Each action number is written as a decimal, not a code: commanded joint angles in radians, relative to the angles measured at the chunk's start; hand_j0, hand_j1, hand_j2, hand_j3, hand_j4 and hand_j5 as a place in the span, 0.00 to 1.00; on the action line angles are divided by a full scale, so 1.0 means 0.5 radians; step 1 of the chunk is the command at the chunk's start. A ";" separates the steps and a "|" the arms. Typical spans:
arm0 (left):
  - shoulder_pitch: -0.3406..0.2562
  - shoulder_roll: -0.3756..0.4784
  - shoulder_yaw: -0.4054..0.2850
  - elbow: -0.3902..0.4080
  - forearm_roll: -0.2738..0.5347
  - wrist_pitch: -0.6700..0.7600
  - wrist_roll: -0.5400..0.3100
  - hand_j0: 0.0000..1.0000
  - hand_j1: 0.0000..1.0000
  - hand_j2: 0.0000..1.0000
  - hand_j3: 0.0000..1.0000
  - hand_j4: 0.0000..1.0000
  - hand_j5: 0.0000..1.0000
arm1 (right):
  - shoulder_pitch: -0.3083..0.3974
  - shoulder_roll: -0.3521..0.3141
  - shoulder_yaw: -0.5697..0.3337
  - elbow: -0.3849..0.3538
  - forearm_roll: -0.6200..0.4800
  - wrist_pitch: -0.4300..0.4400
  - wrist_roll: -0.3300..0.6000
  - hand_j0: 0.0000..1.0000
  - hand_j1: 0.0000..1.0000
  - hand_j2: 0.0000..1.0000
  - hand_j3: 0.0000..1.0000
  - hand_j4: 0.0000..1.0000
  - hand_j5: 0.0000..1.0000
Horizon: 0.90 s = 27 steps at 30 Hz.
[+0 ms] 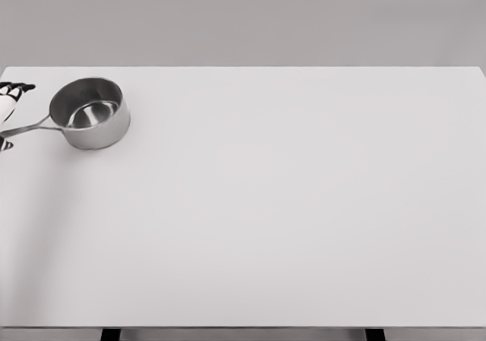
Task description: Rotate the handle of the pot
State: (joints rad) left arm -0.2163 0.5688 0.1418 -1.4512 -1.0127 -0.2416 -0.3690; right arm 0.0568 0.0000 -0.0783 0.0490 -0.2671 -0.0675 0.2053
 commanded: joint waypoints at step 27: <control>-0.337 -0.006 -0.063 0.463 -0.003 0.005 0.005 1.00 1.00 1.00 1.00 1.00 1.00 | 0.000 0.000 0.000 0.000 0.000 0.000 0.000 1.00 1.00 1.00 1.00 1.00 1.00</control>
State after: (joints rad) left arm -0.3896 0.5655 0.1175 -1.2394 -1.0153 -0.2402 -0.3672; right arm 0.0568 0.0000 -0.0783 0.0490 -0.2671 -0.0676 0.2053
